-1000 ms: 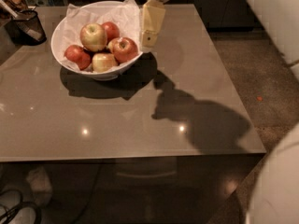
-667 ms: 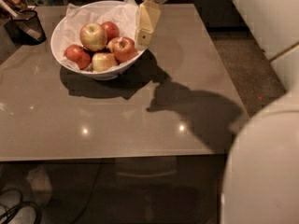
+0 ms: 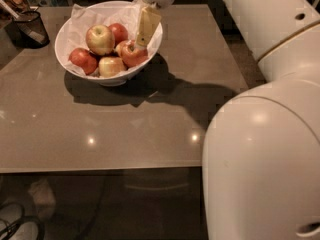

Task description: Pick apple from white bowl

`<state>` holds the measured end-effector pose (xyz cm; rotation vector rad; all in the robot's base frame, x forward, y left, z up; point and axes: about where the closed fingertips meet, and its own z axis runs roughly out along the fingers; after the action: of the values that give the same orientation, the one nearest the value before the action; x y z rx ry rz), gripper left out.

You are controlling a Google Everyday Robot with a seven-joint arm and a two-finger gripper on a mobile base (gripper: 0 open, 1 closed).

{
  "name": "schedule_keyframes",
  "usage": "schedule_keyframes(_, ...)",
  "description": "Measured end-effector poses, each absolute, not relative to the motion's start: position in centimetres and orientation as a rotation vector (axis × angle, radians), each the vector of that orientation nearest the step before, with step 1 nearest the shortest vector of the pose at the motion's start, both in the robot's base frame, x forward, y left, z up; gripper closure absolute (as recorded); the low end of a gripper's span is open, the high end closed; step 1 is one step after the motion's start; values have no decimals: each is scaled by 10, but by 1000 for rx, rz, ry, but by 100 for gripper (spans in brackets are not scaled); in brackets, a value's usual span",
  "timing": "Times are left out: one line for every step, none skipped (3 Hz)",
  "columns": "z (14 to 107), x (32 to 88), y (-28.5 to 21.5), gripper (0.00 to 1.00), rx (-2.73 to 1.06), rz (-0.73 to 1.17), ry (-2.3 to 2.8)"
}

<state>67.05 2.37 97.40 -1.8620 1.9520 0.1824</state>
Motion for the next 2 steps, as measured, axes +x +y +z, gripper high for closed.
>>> schedule_keyframes(966,677,28,20,-1833,234,1984)
schedule_keyframes(960,679,31,20,-1794,286,2023)
